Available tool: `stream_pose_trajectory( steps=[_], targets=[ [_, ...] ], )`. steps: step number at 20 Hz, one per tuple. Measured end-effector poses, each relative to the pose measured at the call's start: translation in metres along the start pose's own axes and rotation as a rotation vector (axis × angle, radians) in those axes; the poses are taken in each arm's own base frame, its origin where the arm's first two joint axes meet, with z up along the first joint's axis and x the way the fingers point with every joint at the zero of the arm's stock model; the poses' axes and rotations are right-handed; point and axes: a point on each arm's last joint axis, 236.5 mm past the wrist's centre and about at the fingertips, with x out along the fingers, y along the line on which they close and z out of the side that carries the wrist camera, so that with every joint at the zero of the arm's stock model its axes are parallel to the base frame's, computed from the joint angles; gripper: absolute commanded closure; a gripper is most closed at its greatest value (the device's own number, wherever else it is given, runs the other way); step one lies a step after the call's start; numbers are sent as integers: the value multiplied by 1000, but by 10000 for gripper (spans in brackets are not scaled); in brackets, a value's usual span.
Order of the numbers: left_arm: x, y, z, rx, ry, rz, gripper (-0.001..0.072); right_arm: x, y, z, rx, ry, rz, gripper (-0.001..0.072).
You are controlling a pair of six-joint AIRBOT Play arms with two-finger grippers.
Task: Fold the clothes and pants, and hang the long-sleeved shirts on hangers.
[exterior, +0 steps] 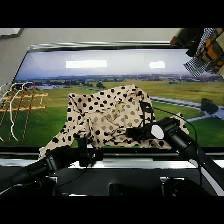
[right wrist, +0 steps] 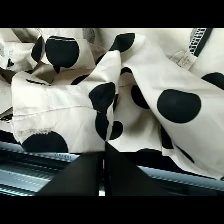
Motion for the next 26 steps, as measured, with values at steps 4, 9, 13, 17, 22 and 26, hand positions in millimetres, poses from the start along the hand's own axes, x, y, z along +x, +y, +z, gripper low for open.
stream_pose_trajectory(
  steps=[4, 9, 13, 17, 22, 26],
  targets=[
    [12, 6, 8, 47, -42, 34, 20, 0, -1, -3, 3, 12, -6, 662],
    [19, 19, 8, 33, -64, 66, 88, 0, -2, -4, 5, 18, -10, 662],
    [16, 40, 17, -54, -107, 112, 683, 0, -2, -4, 13, 18, -10, 662],
    [7, 64, 36, -159, -164, 154, 684, 0, -2, -5, 30, 19, -10, 662],
    [-24, 112, 38, -492, -149, 201, 685, -3, -6, -14, 39, 57, -25, 666],
    [-53, 131, -2, -878, 19, 168, 685, -19, -6, -21, 70, 57, -20, 676]
  ],
)
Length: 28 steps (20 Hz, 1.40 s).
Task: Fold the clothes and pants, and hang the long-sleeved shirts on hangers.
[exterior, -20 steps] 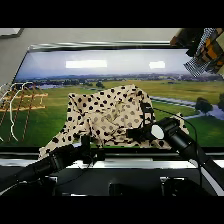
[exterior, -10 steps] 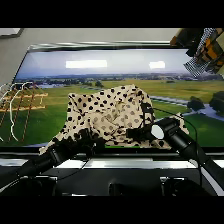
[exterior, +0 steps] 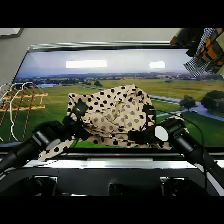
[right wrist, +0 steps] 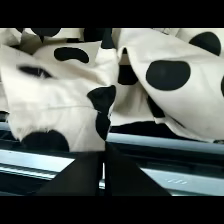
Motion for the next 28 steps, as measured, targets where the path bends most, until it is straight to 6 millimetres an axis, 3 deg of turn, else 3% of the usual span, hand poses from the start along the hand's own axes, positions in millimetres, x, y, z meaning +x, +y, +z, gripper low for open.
stream_pose_trajectory(
  steps=[5, 8, 11, 15, 21, 24, 28],
  targets=[
    [-38, -2, -8, -272, 179, -134, 685, -37, 12, 9, 29, -61, 35, 686],
    [-58, -10, 5, -320, 188, -209, 685, -56, 16, 23, 41, -115, 40, 687],
    [-80, -13, 34, -333, 132, -255, 684, -84, 23, 48, 46, -203, 33, 687],
    [-124, -11, 86, -348, 9, -293, 685, -146, 42, 106, 26, -375, 10, 687],
    [-196, -6, 134, -458, -102, -324, 682, -253, 94, 186, -6, -640, 86, 687],
    [-233, -12, 155, -512, -169, -375, 682, -300, 123, 200, -42, -740, 194, 688],
    [-270, -38, 171, -591, -194, -520, 685, -335, 152, 192, -97, -784, 332, 688]
  ],
)
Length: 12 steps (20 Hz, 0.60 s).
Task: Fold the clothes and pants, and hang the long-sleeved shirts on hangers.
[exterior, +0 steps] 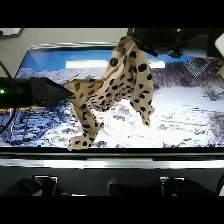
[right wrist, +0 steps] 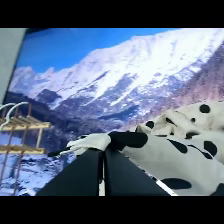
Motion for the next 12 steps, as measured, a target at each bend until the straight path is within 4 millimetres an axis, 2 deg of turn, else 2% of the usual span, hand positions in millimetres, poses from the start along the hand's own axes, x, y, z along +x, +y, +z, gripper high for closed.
stream_pose_trajectory(
  steps=[1, 3, 6, 9, 12],
  targets=[
    [0, -8, -4, -17, 12, -24, 686, -4, 4, -2, -13, 10, 17, 688],
    [7, -13, -15, -46, 53, -38, 686, -5, -5, -16, -65, 71, -21, 688],
    [38, 0, -48, -126, 164, -16, 686, 1, -47, -55, -174, 232, -172, 688],
    [88, 17, -100, -224, 301, -17, 686, 12, -87, -95, -264, 392, -295, 688],
    [135, 39, -158, -349, 401, -13, 686, 30, -119, -132, -302, 508, -372, 688]
  ],
)
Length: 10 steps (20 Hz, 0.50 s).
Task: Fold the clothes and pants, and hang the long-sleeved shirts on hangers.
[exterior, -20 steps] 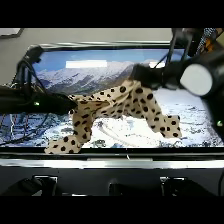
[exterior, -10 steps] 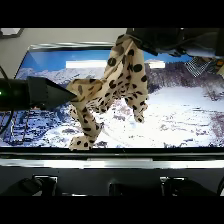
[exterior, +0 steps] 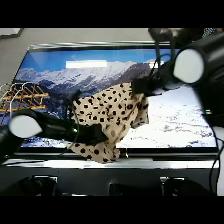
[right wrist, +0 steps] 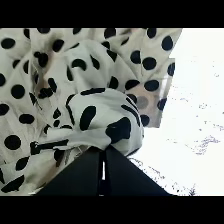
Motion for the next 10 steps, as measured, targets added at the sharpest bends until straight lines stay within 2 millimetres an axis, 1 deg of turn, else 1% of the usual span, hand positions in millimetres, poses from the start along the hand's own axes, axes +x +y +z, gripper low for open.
stream_pose_trajectory(
  steps=[2, 4, 6, 8, 10],
  targets=[
    [29, 24, -11, -62, 21, 9, 686, 30, -2, -16, -6, 59, -25, 688],
    [49, 42, -14, -95, 14, 16, 685, 59, -3, -33, 5, 108, -41, 687],
    [65, 56, -12, -121, -1, 26, 685, 86, 3, -53, 25, 160, -25, 687],
    [79, 69, -8, -146, -8, 46, 685, 109, 10, -75, 51, 213, 2, 687],
    [92, 81, -6, -170, -4, 70, 684, 127, 12, -97, 79, 264, 7, 687]
  ],
)
